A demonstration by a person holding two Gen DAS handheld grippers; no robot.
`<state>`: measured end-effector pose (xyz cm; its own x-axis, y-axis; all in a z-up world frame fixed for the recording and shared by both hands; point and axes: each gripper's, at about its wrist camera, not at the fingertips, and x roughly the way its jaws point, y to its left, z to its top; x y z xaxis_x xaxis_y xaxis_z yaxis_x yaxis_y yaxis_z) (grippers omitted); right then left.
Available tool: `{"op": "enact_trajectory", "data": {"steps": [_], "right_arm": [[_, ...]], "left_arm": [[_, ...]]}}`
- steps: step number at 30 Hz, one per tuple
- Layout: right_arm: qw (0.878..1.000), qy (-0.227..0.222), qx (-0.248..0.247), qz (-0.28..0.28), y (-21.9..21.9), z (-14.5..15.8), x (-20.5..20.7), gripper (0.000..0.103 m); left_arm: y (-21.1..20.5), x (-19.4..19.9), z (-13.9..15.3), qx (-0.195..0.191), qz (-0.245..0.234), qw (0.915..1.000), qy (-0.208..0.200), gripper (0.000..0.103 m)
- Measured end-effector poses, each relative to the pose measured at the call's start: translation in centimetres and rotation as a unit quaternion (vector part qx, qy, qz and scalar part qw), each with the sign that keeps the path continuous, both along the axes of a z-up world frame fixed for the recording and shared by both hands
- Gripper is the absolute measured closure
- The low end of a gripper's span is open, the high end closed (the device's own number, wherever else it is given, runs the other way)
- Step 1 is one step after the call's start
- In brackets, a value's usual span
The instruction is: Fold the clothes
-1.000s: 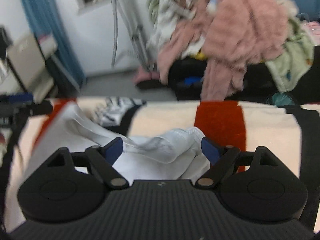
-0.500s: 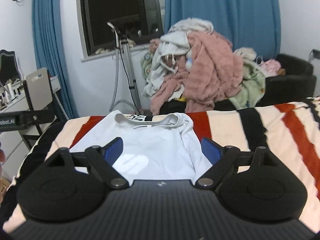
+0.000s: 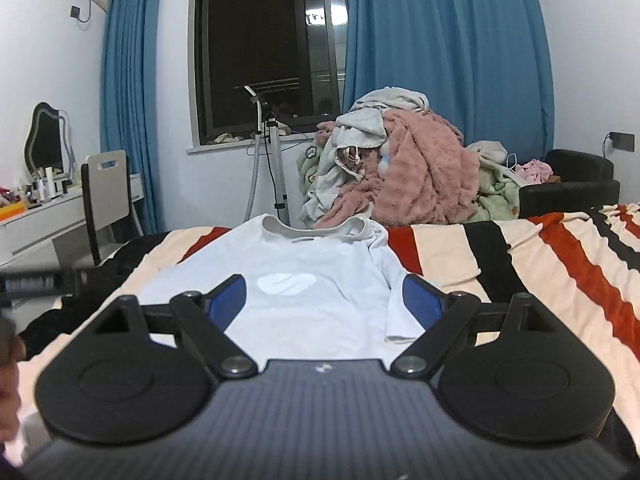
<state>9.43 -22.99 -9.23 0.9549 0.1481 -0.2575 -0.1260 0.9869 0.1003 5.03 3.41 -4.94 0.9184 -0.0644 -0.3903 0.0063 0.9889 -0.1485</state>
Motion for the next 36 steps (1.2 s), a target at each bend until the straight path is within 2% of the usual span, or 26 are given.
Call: {"op": "enact_trajectory", "data": {"steps": [3, 10, 13, 19, 23, 26, 28, 36], "right_arm": [[1.000, -0.002, 0.013, -0.006, 0.0, -0.1, 0.1, 0.017], [1.000, 0.003, 0.001, -0.013, 0.8, -1.3, 0.6, 0.017], [1.000, 0.011, 0.007, -0.010, 0.8, -1.8, 1.1, 0.017], [1.000, 0.020, 0.016, -0.019, 0.7, -2.6, 1.5, 0.017], [0.999, 0.007, -0.001, -0.050, 0.7, -3.2, 2.1, 0.017], [0.999, 0.019, 0.013, -0.049, 0.3, -3.9, 2.8, 0.017], [0.998, 0.030, 0.023, -0.051, -0.1, -4.4, 3.2, 0.017], [0.995, 0.049, 0.031, -0.077, -0.3, -6.3, 5.2, 0.017]], "left_arm": [[0.2, 0.9, -1.1, 0.000, 0.003, 0.9996, 0.027, 0.000], [1.5, 3.0, -3.1, -0.020, 0.035, 0.9972, 0.064, 0.001], [1.6, 3.4, -3.0, -0.015, 0.042, 0.9969, 0.064, 0.001], [1.9, 4.3, -2.8, -0.032, 0.050, 0.9958, 0.069, 0.001], [2.4, 7.1, -3.4, -0.028, 0.063, 0.9942, 0.082, 0.001], [3.0, 9.7, -3.7, -0.005, 0.078, 0.9932, 0.087, 0.002], [3.6, 11.3, -3.9, -0.003, 0.085, 0.9926, 0.087, 0.002], [7.9, 18.8, -4.7, -0.031, 0.114, 0.9889, 0.090, 0.002]]}}
